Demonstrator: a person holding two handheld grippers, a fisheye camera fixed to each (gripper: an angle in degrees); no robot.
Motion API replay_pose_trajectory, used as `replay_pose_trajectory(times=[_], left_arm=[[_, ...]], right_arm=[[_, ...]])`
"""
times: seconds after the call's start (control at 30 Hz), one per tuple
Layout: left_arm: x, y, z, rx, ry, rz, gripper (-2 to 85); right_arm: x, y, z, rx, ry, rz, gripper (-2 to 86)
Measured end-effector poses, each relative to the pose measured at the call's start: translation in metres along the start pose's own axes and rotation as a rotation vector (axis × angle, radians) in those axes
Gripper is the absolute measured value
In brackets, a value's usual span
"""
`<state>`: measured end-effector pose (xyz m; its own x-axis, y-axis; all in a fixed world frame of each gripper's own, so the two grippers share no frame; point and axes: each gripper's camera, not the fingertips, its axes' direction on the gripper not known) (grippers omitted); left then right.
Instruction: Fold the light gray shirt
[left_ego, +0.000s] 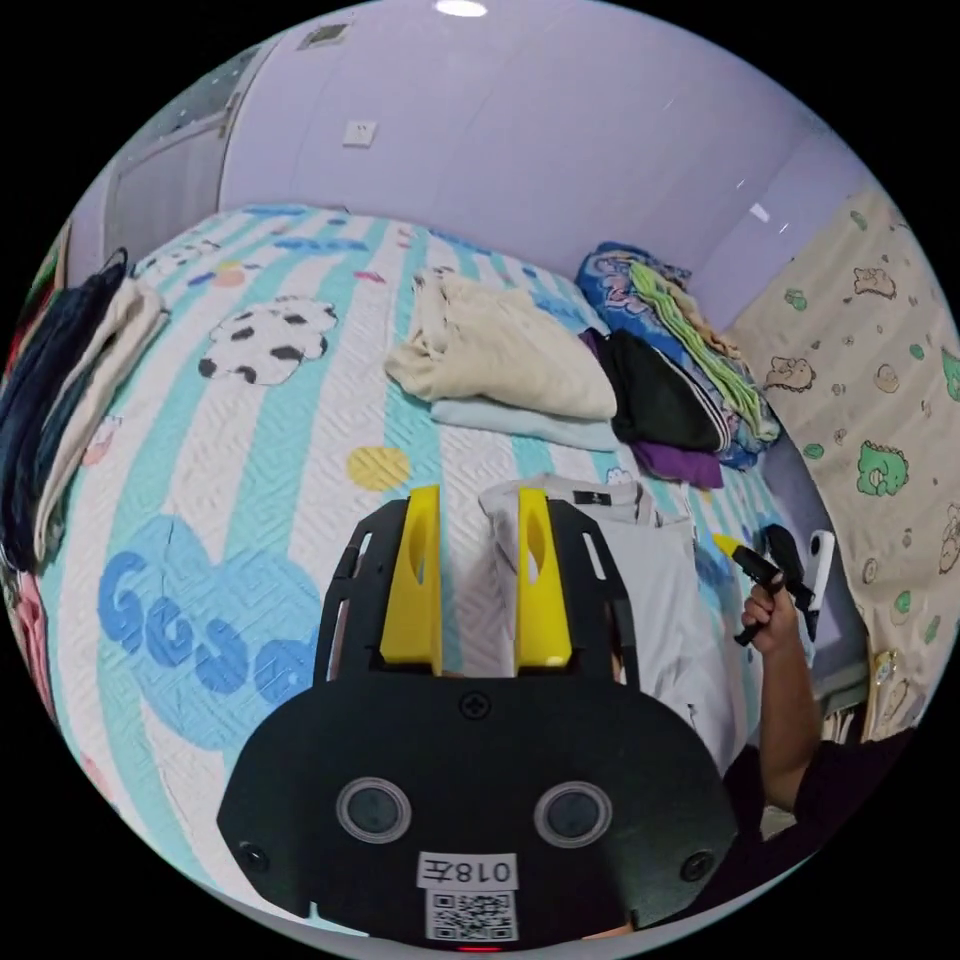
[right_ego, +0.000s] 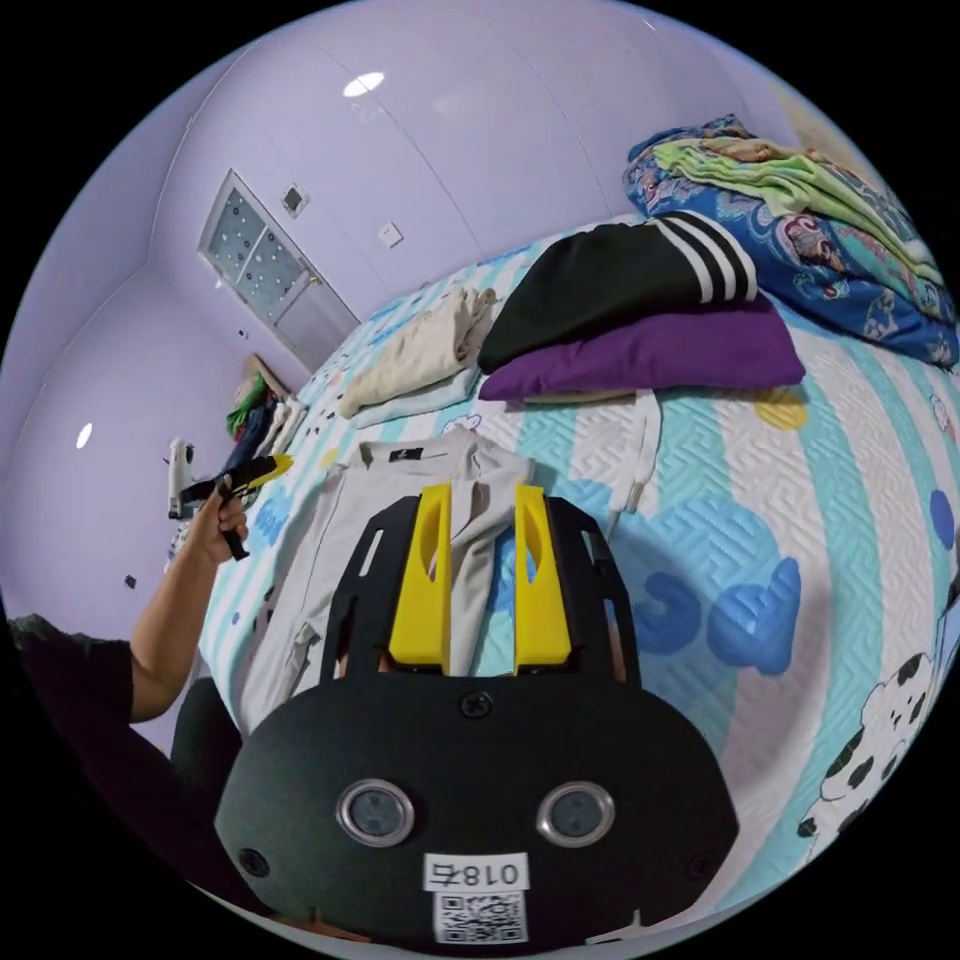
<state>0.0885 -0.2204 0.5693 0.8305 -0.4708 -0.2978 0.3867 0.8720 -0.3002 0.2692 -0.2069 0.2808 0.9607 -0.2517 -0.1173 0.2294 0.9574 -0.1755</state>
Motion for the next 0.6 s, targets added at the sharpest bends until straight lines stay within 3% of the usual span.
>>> replay_pose_trajectory(times=[0.13, 0.2, 0.3, 0.43, 0.5, 0.6], left_arm=[[0.088, -0.044, 0.057, -0.168, 0.135, 0.337, 8.1], [0.149, -0.063, 0.107, -0.272, 0.121, 0.579, 8.2], [0.198, -0.077, 0.158, -0.352, 0.076, 0.778, 9.3], [0.226, -0.092, 0.189, -0.342, 0.115, 0.883, 10.6], [0.244, -0.098, 0.187, -0.253, 0.168, 0.938, 10.5], [0.250, -0.102, 0.183, -0.206, 0.258, 0.892, 10.1]], right_arm=[[-0.006, -0.007, 0.005, -0.017, 0.024, -0.028, 8.9], [-0.009, -0.016, 0.008, -0.015, 0.011, -0.048, 8.7], [-0.021, -0.040, 0.018, -0.044, 0.058, -0.121, 8.4], [-0.038, -0.073, 0.036, -0.127, 0.100, -0.201, 8.1], [-0.047, -0.080, 0.046, -0.170, 0.107, -0.237, 8.0], [-0.059, -0.083, 0.063, -0.224, 0.131, -0.281, 8.5]])
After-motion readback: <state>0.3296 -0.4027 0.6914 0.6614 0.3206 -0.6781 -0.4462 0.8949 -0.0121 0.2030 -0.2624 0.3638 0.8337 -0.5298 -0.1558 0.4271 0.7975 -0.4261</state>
